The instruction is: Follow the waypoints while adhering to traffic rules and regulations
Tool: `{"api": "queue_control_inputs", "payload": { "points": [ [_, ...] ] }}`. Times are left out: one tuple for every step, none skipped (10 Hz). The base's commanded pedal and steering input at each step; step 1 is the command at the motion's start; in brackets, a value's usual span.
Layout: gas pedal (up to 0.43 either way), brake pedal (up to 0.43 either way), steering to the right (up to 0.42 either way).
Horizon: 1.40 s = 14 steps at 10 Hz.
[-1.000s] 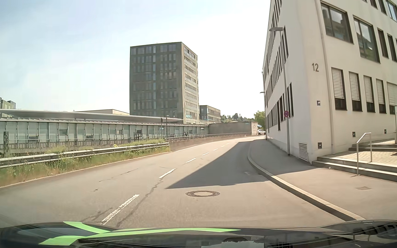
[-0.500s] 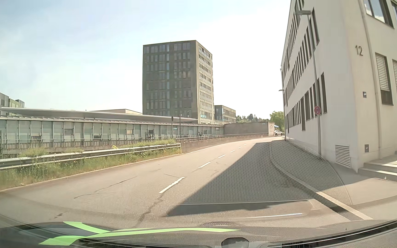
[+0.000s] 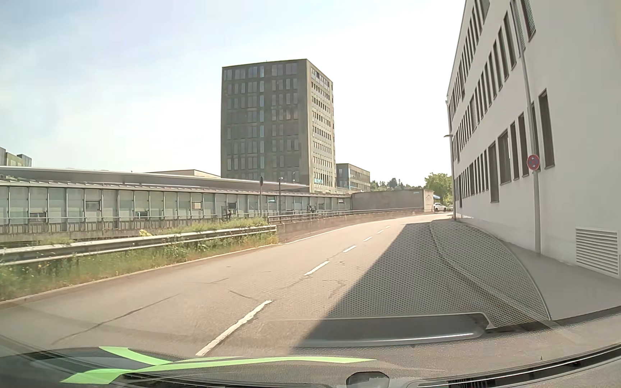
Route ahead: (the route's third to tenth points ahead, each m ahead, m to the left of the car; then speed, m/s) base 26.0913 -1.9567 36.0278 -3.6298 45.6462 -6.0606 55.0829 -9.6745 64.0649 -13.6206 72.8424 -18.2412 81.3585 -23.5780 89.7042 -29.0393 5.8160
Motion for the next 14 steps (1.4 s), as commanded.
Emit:
{"api": "queue_control_inputs", "payload": {
  "points": [
    [0.130,0.000,0.038],
    [0.130,0.000,0.037],
    [0.130,0.000,0.037],
    [0.130,0.000,0.044],
    [0.130,0.000,0.051],
    [0.130,0.000,0.055],
    [0.138,0.000,0.059],
    [0.138,0.000,0.060],
    [0.138,0.000,0.061],
    [0.138,0.000,0.062],
    [0.138,0.000,0.062],
    [0.138,0.000,0.061],
    [0.138,0.000,0.060],
    [0.150,0.000,0.060]
  ]
}}
